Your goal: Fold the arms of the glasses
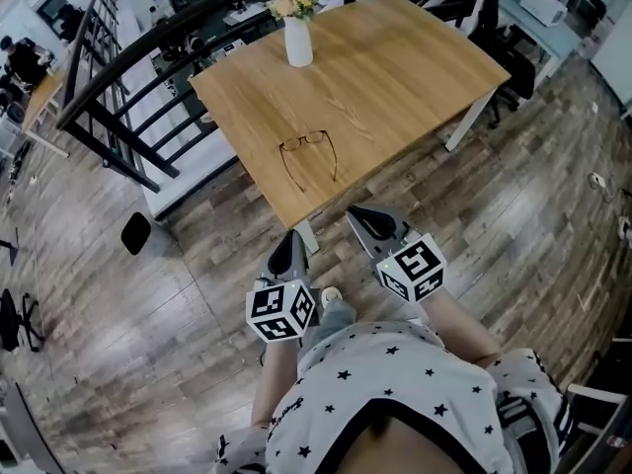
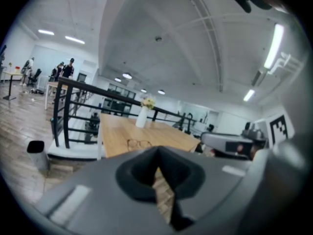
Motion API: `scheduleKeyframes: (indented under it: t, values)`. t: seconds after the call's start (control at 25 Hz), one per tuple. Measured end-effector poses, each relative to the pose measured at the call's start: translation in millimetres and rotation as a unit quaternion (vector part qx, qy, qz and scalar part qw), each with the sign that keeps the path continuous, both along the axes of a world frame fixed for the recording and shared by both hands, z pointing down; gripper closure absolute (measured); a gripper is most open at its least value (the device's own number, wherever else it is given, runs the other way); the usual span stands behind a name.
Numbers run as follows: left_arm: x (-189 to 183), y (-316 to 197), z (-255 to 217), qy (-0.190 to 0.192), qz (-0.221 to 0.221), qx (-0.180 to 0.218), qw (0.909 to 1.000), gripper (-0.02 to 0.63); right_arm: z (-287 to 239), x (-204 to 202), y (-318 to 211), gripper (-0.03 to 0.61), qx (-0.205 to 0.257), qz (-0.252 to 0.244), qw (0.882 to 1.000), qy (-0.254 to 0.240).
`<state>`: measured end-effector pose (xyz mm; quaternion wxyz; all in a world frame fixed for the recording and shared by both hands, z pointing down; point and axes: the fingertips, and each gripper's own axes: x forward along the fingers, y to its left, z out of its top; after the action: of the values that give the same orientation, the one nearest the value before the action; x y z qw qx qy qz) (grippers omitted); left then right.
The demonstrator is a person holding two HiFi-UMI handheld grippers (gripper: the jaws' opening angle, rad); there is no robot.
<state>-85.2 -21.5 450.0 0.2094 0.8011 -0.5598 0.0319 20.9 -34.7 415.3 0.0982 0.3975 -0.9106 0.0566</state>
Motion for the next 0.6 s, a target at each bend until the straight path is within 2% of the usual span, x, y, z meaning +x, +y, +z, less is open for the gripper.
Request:
scheduleKeyframes:
  t: [0.6]
  values:
    - [-36,-86,14,0.002,0.011,-0.013,0.9998,0.607,14,-33,-94,0.56,-0.004,0.007,1.0,0.028]
